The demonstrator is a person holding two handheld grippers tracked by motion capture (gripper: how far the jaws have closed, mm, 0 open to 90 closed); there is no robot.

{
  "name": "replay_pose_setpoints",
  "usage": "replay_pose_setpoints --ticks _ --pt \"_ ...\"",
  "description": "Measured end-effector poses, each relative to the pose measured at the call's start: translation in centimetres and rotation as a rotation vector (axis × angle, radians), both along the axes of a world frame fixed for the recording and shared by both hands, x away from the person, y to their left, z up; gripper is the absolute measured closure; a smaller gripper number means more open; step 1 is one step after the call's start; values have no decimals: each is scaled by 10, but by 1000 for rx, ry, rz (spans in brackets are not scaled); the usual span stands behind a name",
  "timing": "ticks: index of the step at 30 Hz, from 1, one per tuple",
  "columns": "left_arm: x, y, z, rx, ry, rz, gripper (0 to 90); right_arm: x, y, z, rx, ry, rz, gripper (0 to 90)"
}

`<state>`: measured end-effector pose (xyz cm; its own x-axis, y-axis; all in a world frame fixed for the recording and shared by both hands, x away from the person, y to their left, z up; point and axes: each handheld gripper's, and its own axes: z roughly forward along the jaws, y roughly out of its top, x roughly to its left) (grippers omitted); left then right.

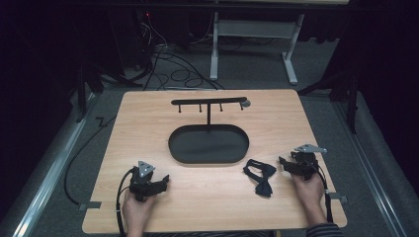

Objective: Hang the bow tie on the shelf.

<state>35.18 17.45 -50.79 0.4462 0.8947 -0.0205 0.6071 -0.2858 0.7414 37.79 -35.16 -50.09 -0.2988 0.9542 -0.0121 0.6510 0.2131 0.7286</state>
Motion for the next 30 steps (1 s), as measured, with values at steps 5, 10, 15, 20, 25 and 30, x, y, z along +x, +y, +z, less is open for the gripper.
replay_pose_setpoints --ticks 5,10,15,20,25,30 --pt "0 0 0 0 0 0 250 0 0 0 1 0 1 431" --pt "0 0 0 0 0 0 250 0 0 0 1 0 0 431" --pt "0 0 0 0 0 0 250 0 0 0 1 0 1 430" --pt "0 0 0 0 0 0 250 0 0 0 1 0 2 430" --pt "0 0 0 0 0 0 250 0 0 0 5 1 6 438" --pt "0 0 0 0 0 0 250 -3 -2 3 62 8 20 485"
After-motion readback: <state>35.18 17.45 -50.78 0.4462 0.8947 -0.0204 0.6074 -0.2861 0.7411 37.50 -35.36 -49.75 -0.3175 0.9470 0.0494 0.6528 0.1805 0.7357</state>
